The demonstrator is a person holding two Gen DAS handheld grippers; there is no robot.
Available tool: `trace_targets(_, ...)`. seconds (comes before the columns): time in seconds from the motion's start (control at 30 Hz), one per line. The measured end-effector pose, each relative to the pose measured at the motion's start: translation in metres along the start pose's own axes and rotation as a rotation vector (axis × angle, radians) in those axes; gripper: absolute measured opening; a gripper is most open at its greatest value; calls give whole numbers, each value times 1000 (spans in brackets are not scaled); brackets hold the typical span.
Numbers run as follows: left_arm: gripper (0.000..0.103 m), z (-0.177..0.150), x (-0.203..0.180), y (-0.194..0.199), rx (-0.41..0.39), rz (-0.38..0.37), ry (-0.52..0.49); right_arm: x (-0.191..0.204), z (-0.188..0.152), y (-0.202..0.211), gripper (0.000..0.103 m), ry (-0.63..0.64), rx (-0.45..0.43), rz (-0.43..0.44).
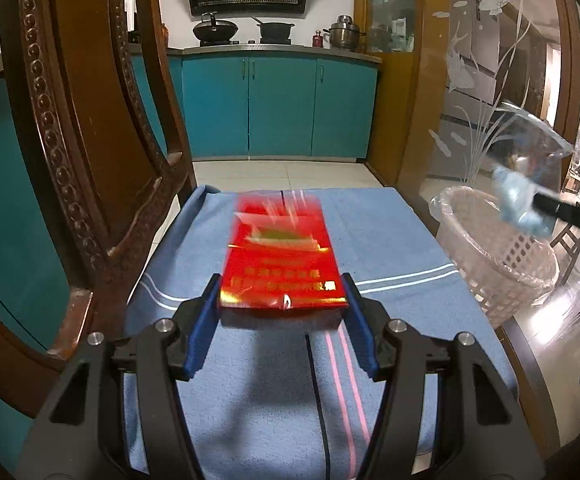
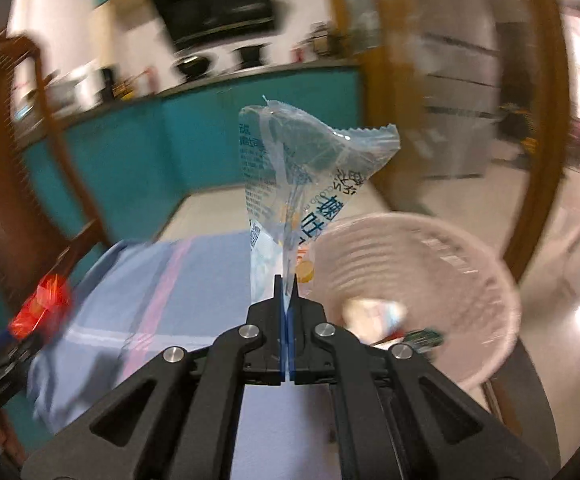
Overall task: Collect trash
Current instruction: 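Carry the clear plastic wrapper over the wastebasket and open the right gripper, then carry the red cigarette pack over the wastebasket and open the left gripper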
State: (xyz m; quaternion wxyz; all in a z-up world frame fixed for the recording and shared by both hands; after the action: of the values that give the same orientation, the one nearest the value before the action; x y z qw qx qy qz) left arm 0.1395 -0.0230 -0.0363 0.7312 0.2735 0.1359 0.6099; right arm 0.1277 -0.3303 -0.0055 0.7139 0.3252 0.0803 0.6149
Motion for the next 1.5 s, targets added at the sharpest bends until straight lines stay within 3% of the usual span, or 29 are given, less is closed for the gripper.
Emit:
trace_targets(0.23, 52, -3, -1, -5, 9, 3, -2, -75, 2, -42, 2, -113, 65, -143)
trace_targets(0.27, 52, -3, -2, -6, 13, 3, -3, -81, -3, -52, 15, -114, 97, -168)
trace_targets(0.3, 51, -4, -3, -8, 18, 5, -3, -86, -7, -58, 45, -118, 136, -188)
trace_targets(0.37, 52, -6, -2, -11, 30, 15, -4, -92, -11, -62, 68, -151, 166, -216)
trace_targets(0.4, 54, -7, 0, -13, 35, 19, -2, -91, -9, -56, 71, -178, 143, -187)
trace_targets(0.47, 74, -10, 3, -15, 51, 30, 3, -83, -5, -42, 78, -200, 114, -137)
trace_targets(0.5, 75, -11, 4, -16, 55, 32, 3, -78, -5, -36, 82, -204, 101, -118)
trace_targets(0.73, 89, -40, 0, -22, 257, -118, -79, -19, -11, -14, 84, -80, 81, -15)
trace_targets(0.93, 88, -96, -2, -53, 519, -160, -159, 1, -18, -17, 84, -73, 113, 16)
trace_targets(0.97, 82, -102, -3, -57, 529, -161, -158, 3, -17, -14, 84, -77, 109, 22)
trace_targets(1.03, 56, -93, -2, -55, 489, -165, -108, 3, -15, -11, 84, -81, 101, 34)
trace_targets(1.17, 56, -56, -5, -33, 285, -143, -85, 4, -12, -3, 84, -84, 73, 43)
trace_targets(1.23, 56, -41, -11, -21, 211, -171, -56, 2, -9, 0, 84, -86, 54, 38)
trace_targets(1.37, 56, -20, -33, -13, 140, -167, -85, -13, 3, 9, 84, -137, -1, 33)
trace_targets(1.5, 56, 4, -73, -30, 114, -174, -131, -44, 15, 19, 84, -249, -76, -8)
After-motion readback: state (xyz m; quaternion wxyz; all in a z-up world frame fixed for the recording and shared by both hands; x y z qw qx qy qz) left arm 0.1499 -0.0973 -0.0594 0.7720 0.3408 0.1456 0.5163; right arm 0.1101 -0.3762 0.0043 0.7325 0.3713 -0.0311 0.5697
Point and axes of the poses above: each gripper's, at about its wrist camera, not at the fingertips, and y roughly against the way its jaws point, x to its left, z to its top, the point moved 5 cm from there along -y, roughly the way its jaws point, and after that the axes turned 10 degrees about -y, right-handed, at the moved point
